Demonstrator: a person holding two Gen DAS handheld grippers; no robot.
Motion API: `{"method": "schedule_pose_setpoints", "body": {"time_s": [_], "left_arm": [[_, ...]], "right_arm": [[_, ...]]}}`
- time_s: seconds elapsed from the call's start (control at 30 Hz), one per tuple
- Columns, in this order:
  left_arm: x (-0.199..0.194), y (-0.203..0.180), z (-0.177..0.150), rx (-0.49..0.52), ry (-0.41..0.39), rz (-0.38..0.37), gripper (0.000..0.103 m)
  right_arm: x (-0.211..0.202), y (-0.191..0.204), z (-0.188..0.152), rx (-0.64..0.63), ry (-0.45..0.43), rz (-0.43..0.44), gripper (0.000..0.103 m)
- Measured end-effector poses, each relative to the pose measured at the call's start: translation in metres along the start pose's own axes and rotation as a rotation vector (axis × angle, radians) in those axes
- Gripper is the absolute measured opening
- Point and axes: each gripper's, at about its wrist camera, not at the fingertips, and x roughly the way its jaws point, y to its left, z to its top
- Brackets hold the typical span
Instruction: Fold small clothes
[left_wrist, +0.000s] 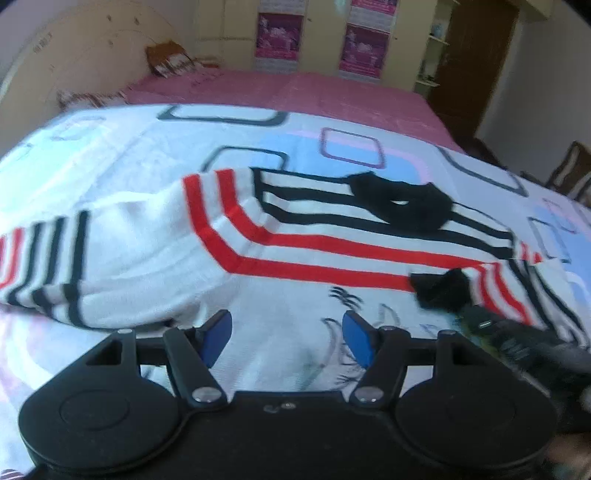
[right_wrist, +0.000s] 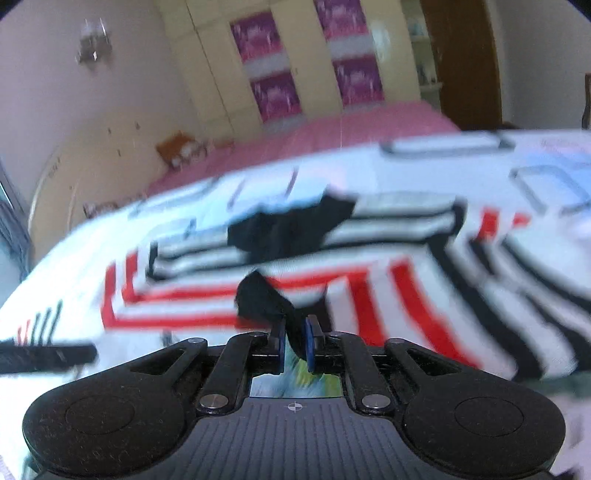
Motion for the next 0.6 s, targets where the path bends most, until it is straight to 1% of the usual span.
{"method": "schedule_pose_setpoints", "body": {"time_s": [0.03, 0.07, 0.1, 0.13, 0.17, 0.2, 0.27, 0.33, 0.37, 0.4, 0.43, 0.47, 0.5, 0.53, 0.57, 0.6], "left_arm": [[0.003, -0.002, 0.001, -0.005, 0.016, -0.046, 0.065], [0.005, -0.005, 0.001, -0.007, 0.027, -0.081, 0.067], [0.007, -0.008, 0.001, -0.010, 0.035, -0.106, 0.070], [0.011, -0.015, 0.002, -0.020, 0.052, -0.157, 0.071], [0.015, -0.022, 0.004, -0.029, 0.064, -0.194, 0.076], [0.018, -0.026, 0.004, -0.034, 0.071, -0.213, 0.082], [0.030, -0.043, 0.005, -0.039, 0.094, -0.254, 0.084], [0.046, -0.059, 0.005, -0.033, 0.136, -0.301, 0.082], [0.053, -0.065, 0.004, -0.030, 0.152, -0.317, 0.076], [0.063, -0.073, 0.004, -0.026, 0.172, -0.316, 0.069], [0.071, -0.078, 0.003, -0.027, 0.185, -0.314, 0.066], [0.079, -0.081, 0.003, -0.028, 0.187, -0.315, 0.058], [0.083, -0.082, 0.002, -0.029, 0.179, -0.313, 0.053], [0.085, -0.084, 0.001, -0.027, 0.165, -0.307, 0.051], [0.088, -0.087, 0.001, -0.027, 0.149, -0.306, 0.043], [0.089, -0.088, 0.001, -0.026, 0.139, -0.314, 0.030]], "right_arm": [[0.000, 0.002, -0.002, -0.011, 0.008, -0.004, 0.025], [-0.003, 0.002, -0.004, -0.007, 0.014, 0.020, 0.046], [-0.006, -0.007, 0.000, 0.001, 0.012, 0.037, 0.052], [-0.013, -0.006, 0.001, -0.003, 0.002, 0.034, 0.054], [-0.018, -0.007, 0.004, -0.018, -0.008, 0.024, 0.054], [-0.027, -0.013, 0.007, -0.031, -0.022, 0.010, 0.054], [-0.045, -0.021, 0.008, -0.043, -0.046, -0.027, 0.054], [-0.059, -0.031, 0.008, -0.060, -0.066, -0.096, 0.054], [-0.064, -0.037, 0.006, -0.065, -0.070, -0.120, 0.054], [-0.068, -0.044, 0.004, -0.064, -0.071, -0.154, 0.054], [-0.074, -0.054, 0.001, -0.057, -0.071, -0.189, 0.054], [-0.077, -0.062, -0.001, -0.046, -0.071, -0.219, 0.054], [-0.080, -0.071, -0.004, -0.030, -0.067, -0.248, 0.054], [-0.082, -0.081, -0.007, -0.011, -0.060, -0.277, 0.054], [-0.083, -0.090, -0.011, 0.007, -0.053, -0.303, 0.054], [-0.084, -0.097, -0.013, 0.021, -0.049, -0.322, 0.054]]}}
